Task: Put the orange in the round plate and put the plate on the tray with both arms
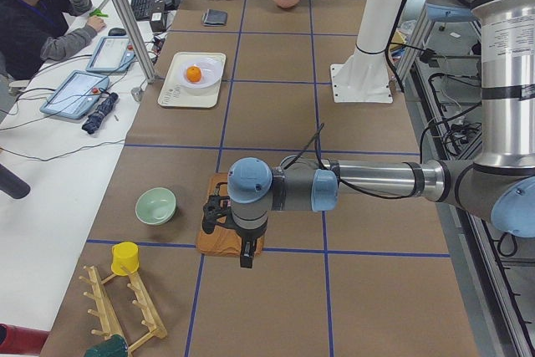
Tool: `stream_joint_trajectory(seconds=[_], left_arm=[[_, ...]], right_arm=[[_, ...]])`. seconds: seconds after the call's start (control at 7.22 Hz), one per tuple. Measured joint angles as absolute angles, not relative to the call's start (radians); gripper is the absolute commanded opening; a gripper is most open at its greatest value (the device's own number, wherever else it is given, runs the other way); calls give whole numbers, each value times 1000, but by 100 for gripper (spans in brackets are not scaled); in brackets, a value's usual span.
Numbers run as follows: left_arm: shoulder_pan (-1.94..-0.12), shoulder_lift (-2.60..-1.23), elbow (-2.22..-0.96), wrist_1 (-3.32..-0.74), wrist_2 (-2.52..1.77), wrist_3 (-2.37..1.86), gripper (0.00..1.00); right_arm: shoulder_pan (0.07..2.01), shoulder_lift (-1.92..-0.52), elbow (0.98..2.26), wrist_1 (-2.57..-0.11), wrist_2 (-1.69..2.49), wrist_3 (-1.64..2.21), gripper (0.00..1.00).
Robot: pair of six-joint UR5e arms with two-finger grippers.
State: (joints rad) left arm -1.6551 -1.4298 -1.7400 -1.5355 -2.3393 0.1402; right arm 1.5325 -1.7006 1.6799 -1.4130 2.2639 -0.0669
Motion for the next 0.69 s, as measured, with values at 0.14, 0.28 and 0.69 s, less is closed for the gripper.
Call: stream_joint_trajectory(seconds=[0.14,0.28,0.69], left_arm=[[-1655,-1428,-1740,-1536,-2339,140,99],[-1655,-1427,-1740,-1535,-2339,140,99],[-1655,-1427,-1740,-1536,-2339,141,99]], right_arm=[[1532,-1701,1672,-1413,2263,-67,100],[1532,-1702,1655,-1412,2263,-67,100],[1532,-1706,1641,-1412,2264,-67,100]])
